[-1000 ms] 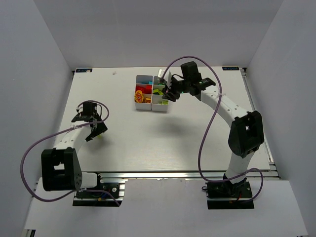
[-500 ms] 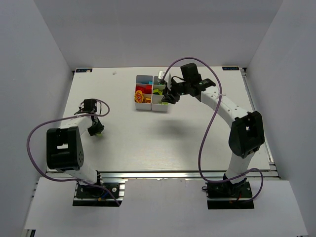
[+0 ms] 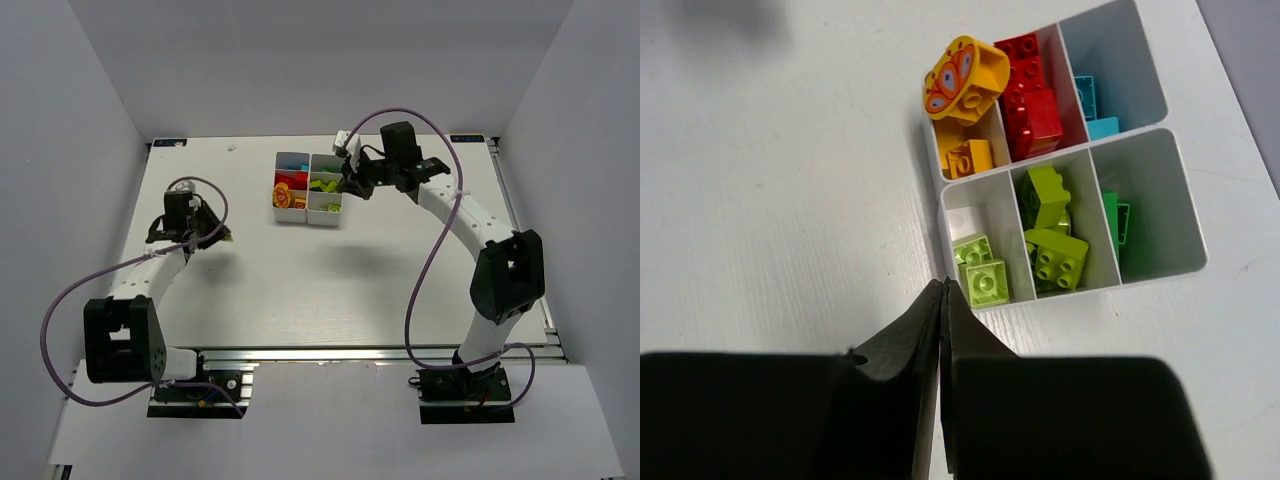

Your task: Sort the legos into containers by color

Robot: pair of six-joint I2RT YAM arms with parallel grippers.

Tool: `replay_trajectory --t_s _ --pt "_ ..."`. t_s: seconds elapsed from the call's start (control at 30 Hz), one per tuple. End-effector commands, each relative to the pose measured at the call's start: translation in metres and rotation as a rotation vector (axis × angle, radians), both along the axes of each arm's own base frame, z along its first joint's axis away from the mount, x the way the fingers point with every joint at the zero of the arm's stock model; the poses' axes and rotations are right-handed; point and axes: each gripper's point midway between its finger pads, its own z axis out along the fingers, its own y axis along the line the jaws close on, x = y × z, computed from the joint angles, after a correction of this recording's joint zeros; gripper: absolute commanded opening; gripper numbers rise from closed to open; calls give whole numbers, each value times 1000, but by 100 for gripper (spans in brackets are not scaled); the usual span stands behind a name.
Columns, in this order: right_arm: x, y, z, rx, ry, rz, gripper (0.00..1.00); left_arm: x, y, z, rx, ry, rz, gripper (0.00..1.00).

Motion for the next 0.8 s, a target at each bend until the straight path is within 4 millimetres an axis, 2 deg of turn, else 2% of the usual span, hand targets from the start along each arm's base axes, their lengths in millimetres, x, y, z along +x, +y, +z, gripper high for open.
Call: replay_trajectory --t_s 0.0,0.07,0.1,0.17,0.2,0.3,0.33,0.4,0.43,0.47,0.6,0.63,0.67,0.77 --pt "7 -7 29 71 -34 -63 4 16 -75 51 -225 -194 -178 11" --pt "11 -12 31 78 -28 -94 4 25 -97 69 -321 -244 -166 11" --pt "13 -12 32 84 -31 -99 5 25 -117 72 -396 -226 -153 12" --pt "15 -16 33 89 -26 -116 5 36 -138 88 -479 -282 -143 12" --pt "15 -17 34 92 -29 -120 5 35 -156 92 -542 -268 -127 13" --pt "17 -22 38 102 -33 -140 5 47 -186 98 -599 -254 -90 14" --pt "17 -23 39 104 -34 -142 5 57 -194 104 -608 -260 -77 15" --pt "17 -26 39 110 -30 -152 6 60 -210 106 -625 -236 -60 15" --pt "18 -28 40 113 -30 -158 6 70 -213 118 -627 -262 -35 15" --pt "19 -29 42 117 -30 -163 6 71 -219 104 -613 -209 -16 15" --pt "21 -37 44 126 -27 -183 6 86 -226 96 -559 -164 80 16" --pt "22 -39 44 127 -25 -187 7 89 -224 101 -564 -171 98 16" --pt "22 -40 45 129 -27 -191 7 92 -228 91 -544 -148 128 16" --pt "22 -44 47 136 -28 -198 7 96 -231 88 -504 -126 172 17"
